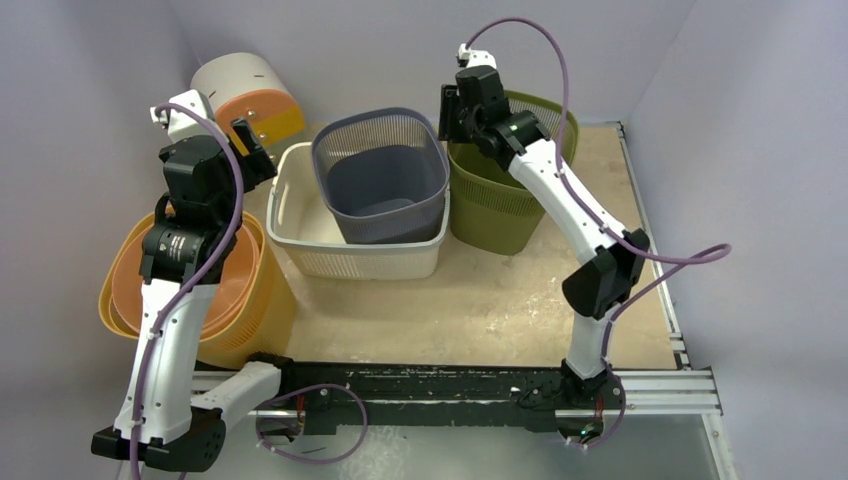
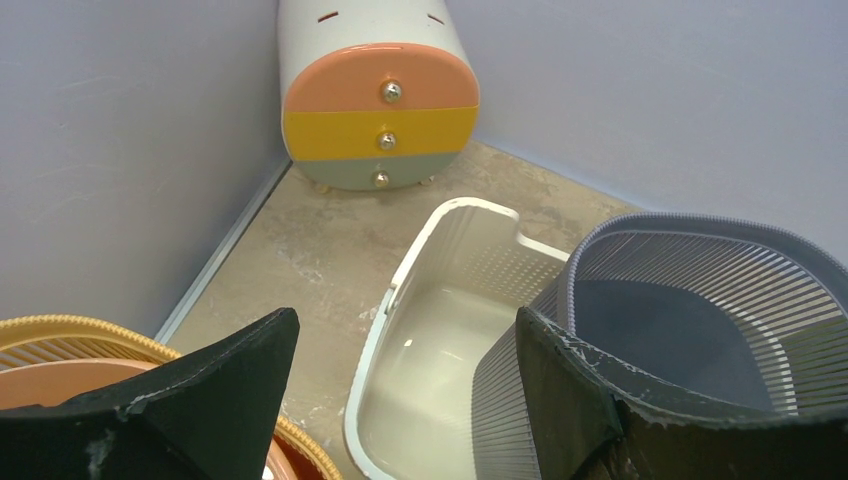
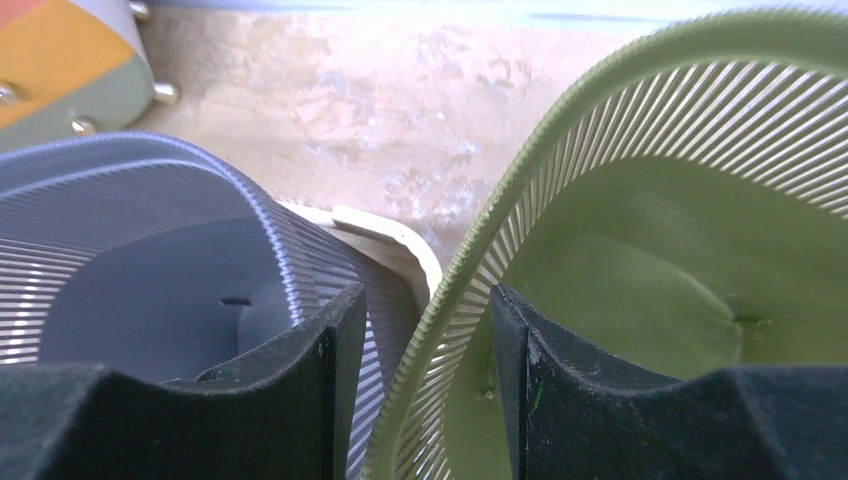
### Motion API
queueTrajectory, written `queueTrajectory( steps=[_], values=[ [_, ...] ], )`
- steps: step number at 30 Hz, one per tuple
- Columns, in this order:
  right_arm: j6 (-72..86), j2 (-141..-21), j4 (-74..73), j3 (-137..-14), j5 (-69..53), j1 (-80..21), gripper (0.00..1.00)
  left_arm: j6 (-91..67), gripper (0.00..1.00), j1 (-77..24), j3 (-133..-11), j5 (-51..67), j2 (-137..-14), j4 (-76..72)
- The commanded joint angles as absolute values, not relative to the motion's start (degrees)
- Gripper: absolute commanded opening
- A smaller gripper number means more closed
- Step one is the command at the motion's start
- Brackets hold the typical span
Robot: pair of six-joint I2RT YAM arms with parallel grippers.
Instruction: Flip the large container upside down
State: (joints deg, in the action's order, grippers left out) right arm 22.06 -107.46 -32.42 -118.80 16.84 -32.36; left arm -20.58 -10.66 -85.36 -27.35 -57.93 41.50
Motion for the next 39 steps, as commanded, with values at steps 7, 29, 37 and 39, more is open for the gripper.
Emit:
queueTrajectory(
  steps=[7, 29, 37, 39],
  values=[
    [24.6, -104.4, -37.7, -118.8, 17.1, -32.7, 0.5, -19.1, 0.77, -10.9, -85.2, -28.5, -56.8, 40.6],
    [22.6, -100.2, -48.0, -111.3, 15.7, -32.3, 0.39, -19.7, 0.77, -10.9, -82.5, -29.5, -54.5, 41.0],
    [21.2, -98.5, -48.1, -114.1, 19.4, -31.9, 0.0, -19.9, 0.77, -10.9, -82.1, -29.0, -55.0, 39.9],
    [21.2, -97.8, -45.8, -115.3, 20.9, -30.9, 0.0, -19.9, 0.77, -10.9, -82.5, -28.8, -55.3, 39.7]
  ],
)
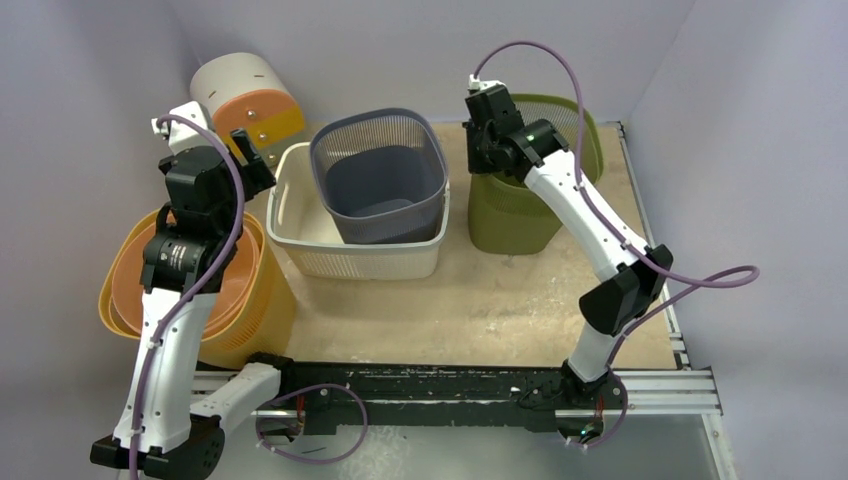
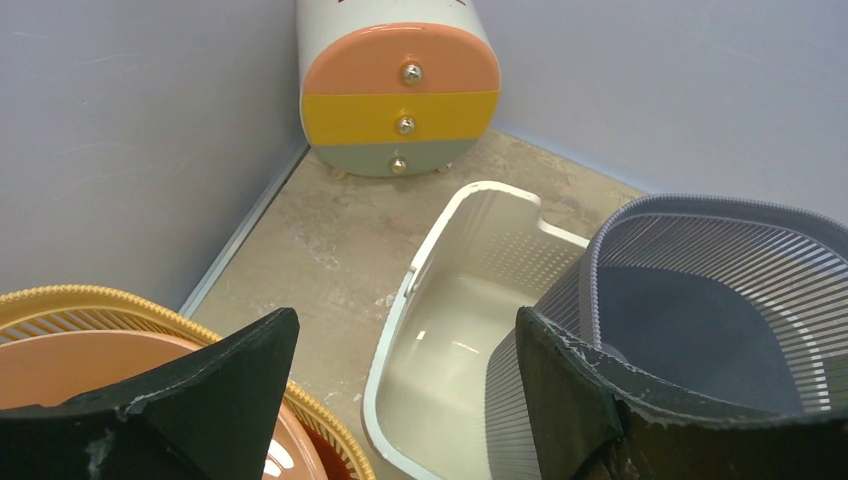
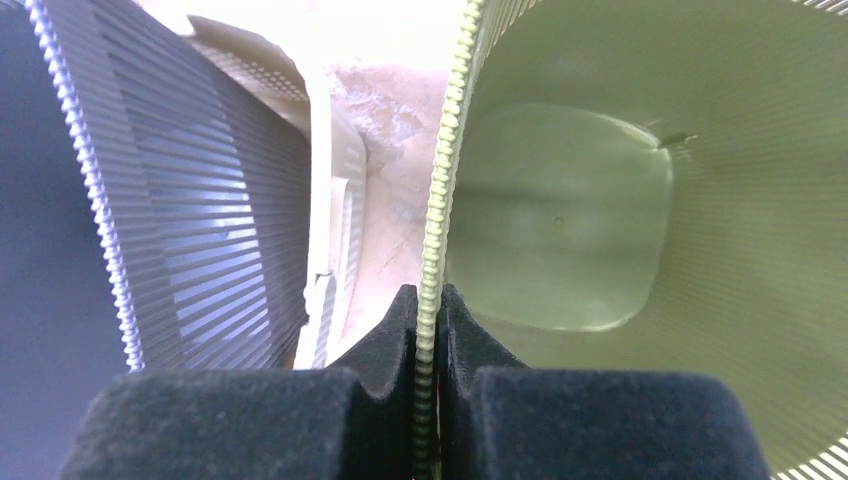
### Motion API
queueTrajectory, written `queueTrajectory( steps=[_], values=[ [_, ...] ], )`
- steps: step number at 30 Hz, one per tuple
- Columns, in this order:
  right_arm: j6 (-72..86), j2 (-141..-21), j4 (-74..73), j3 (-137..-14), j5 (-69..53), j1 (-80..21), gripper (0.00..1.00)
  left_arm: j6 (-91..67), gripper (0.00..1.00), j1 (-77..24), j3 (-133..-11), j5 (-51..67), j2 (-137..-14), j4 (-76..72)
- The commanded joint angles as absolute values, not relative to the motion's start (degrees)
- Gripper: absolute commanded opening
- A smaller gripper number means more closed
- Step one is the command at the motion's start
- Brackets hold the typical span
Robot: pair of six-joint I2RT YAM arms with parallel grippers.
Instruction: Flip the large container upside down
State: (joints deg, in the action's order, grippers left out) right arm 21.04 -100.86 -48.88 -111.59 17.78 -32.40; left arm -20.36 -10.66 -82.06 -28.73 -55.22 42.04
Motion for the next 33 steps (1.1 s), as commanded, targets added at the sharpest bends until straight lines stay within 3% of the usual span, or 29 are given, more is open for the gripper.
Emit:
queueTrajectory(
  steps=[1, 7, 13, 19, 33],
  values=[
    [21.6, -96.9, -43.8, -115.5, 20.9, -30.0, 0.0, -19.7, 0.77, -10.9, -82.6, -28.8, -55.5, 39.6],
    [30.3, -91.2, -23.8, -109.3, 8.1, -19.2, 0.0, -19.1, 0.77, -10.9, -83.9, -28.6, -56.5, 39.7],
    [34.5, -88.4, -5.4, -105.1, 7.6, -16.7, 0.0, -18.4, 0.77, -10.9, -85.4, -28.9, -57.1, 40.5],
    [49.6, -83.0, 18.3, -85.4, 4.5, -10.0, 0.0, -18.2, 0.77, -10.9, -86.0, -29.0, -57.4, 41.1],
    [71.0, -88.3, 50.6, -66.5, -8.0, -3.0, 0.0, -17.0, 0.77, -10.9, -88.1, -28.0, -60.7, 41.4]
  ],
)
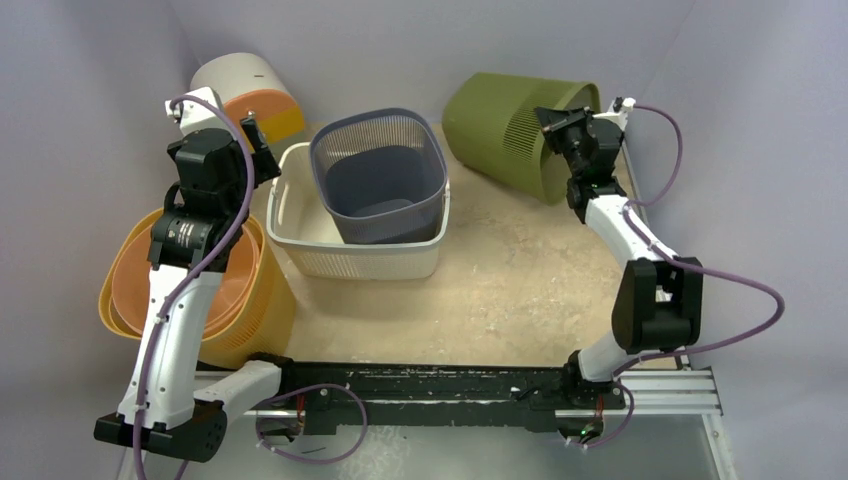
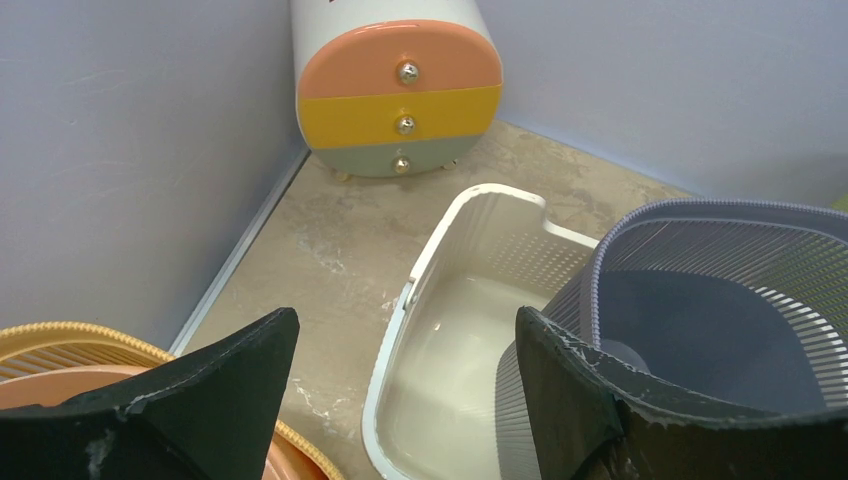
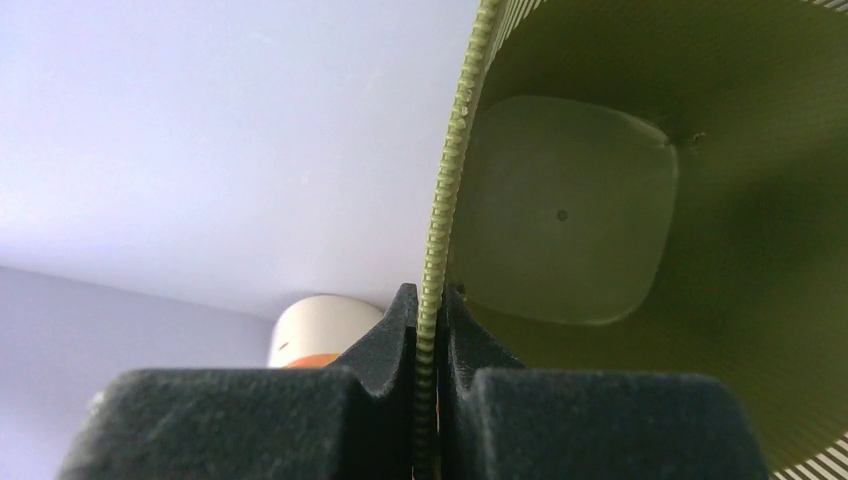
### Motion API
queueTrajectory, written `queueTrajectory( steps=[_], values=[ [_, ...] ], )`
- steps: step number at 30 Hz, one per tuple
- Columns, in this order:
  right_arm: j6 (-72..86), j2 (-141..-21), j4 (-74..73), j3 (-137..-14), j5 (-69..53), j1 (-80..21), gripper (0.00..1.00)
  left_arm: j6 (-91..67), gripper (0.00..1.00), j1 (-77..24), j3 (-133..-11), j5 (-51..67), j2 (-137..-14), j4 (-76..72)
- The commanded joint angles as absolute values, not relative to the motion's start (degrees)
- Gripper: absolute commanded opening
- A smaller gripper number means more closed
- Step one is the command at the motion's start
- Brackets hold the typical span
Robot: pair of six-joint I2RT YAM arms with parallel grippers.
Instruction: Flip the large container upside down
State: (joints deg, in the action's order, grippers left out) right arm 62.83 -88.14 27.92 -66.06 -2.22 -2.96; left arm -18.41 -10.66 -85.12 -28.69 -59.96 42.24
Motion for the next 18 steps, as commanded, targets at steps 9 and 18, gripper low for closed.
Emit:
queueTrajectory(
  steps=[9, 18],
  values=[
    [84.4, -101.3, 76.0, -67.2, -12.1, -2.7, 0.0, -16.1, 0.77, -10.9, -89.2, -28.5, -62.5, 41.7],
    [106.4, -115.7, 102.9, -59.4, -11.6, -0.1, 0.0, -16.1, 0.77, -10.9, -90.5, -27.4, -66.2, 41.2]
  ],
)
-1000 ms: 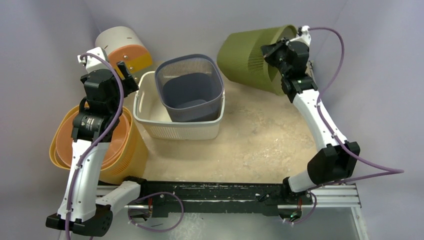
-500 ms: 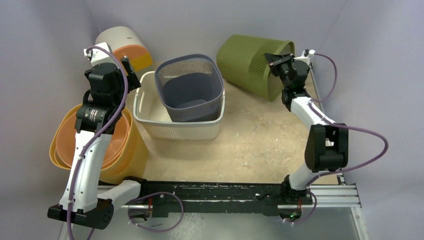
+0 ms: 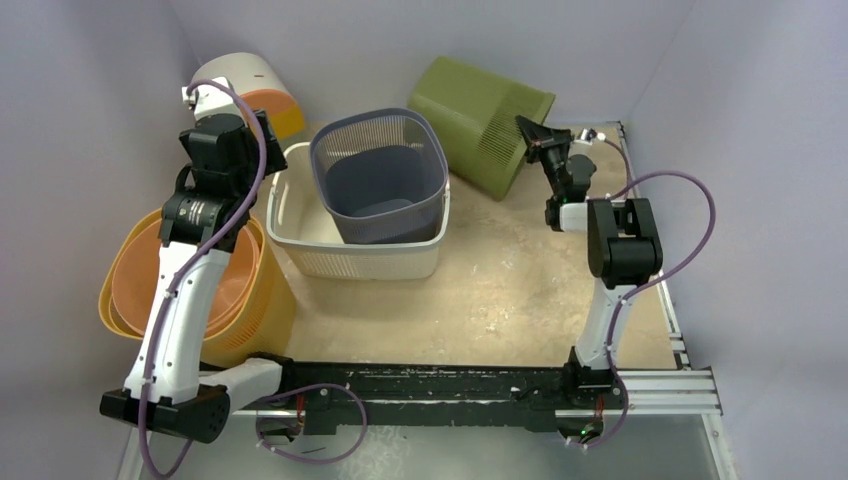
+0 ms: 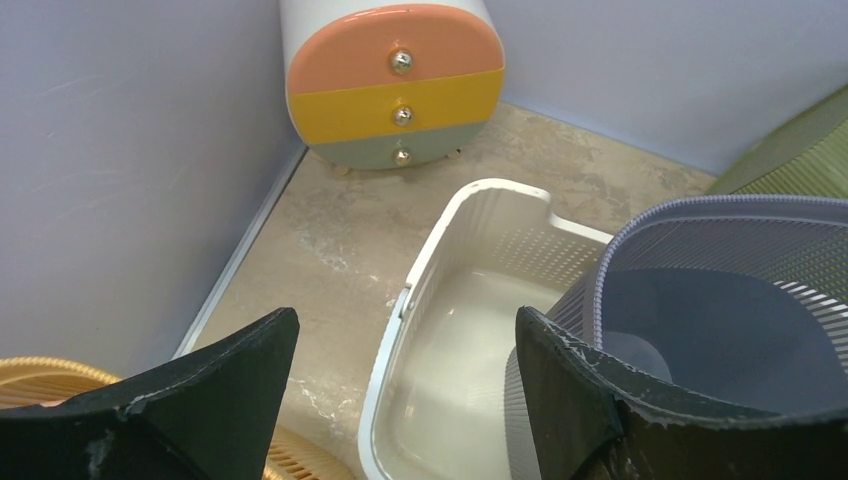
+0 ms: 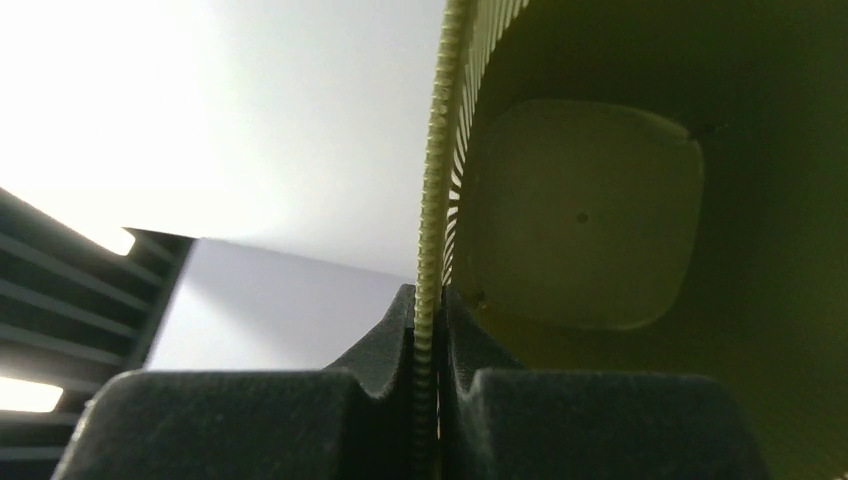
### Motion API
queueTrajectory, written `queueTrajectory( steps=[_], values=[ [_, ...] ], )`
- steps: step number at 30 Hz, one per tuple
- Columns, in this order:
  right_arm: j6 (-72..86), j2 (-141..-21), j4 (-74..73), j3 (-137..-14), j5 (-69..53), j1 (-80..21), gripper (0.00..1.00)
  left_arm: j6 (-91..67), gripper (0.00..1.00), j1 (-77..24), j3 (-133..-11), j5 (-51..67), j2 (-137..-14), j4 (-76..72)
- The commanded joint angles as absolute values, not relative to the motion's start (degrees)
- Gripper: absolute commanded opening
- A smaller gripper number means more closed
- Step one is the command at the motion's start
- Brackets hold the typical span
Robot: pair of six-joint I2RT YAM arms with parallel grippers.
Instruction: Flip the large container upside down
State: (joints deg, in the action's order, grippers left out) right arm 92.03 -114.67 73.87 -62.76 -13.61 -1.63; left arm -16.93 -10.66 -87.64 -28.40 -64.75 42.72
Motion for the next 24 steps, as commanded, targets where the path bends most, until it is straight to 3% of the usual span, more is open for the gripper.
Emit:
queueTrajectory(
  steps=[1, 7, 17, 24],
  values=[
    [108.0, -116.6, 105.4, -56.7, -11.3, 0.7, 0.0, -16.1, 0.77, -10.9, -90.8, -27.3, -66.6, 41.2],
    [115.3, -122.4, 116.9, -47.3, -15.5, 7.4, 0.01, -16.9, 0.76, -10.9, -91.4, -25.8, -68.3, 40.6],
    [110.1, -120.4, 116.6, -39.7, -27.2, 17.2, 0.23, -18.5, 0.76, -10.9, -89.1, -25.1, -67.9, 39.8],
    [107.2, -121.0, 116.3, -35.5, -31.5, 21.8, 0.28, -20.1, 0.76, -10.9, -87.1, -23.7, -67.7, 38.7]
  ],
)
